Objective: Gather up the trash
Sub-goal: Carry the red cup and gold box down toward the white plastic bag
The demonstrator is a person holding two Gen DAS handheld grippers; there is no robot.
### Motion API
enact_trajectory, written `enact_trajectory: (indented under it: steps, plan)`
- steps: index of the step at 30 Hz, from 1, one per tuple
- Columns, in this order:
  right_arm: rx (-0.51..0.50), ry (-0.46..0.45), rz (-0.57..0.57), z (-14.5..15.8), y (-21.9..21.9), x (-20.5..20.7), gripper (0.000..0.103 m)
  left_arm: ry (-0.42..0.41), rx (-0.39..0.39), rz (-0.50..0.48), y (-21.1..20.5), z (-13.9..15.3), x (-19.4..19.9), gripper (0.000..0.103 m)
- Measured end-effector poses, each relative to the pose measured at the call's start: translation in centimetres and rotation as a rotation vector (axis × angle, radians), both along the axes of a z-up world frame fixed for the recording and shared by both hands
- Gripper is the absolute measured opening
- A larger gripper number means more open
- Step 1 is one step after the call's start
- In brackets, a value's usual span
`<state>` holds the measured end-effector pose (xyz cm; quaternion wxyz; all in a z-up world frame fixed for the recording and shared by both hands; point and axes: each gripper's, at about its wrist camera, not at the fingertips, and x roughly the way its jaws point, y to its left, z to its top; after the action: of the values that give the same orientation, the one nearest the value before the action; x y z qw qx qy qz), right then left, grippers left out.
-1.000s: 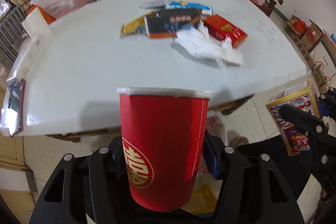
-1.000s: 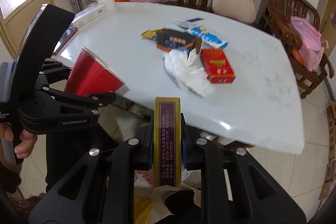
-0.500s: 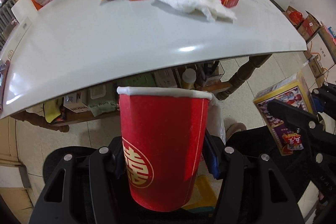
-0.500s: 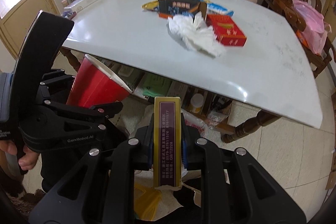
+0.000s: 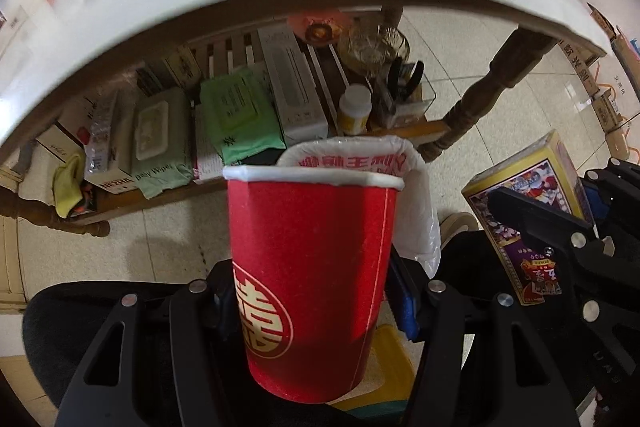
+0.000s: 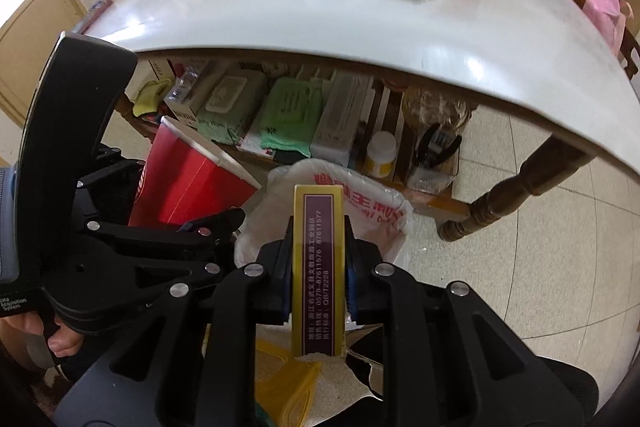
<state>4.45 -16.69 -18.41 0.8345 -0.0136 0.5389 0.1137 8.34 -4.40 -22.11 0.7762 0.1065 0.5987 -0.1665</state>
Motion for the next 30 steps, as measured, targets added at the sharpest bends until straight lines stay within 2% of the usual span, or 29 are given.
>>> enact_trajectory:
  steps: [16,30]
  plan:
    - [-0.039,0.114,-0.032,-7.3,-0.8,3.4,0.020,0.149,0.030,0.026,-0.8,-7.7,2.7,0.058]
    - [-0.021,0.217,-0.064,-12.9,-1.8,6.9,0.020,0.266,0.019,0.059,-1.5,-13.5,4.8,0.058]
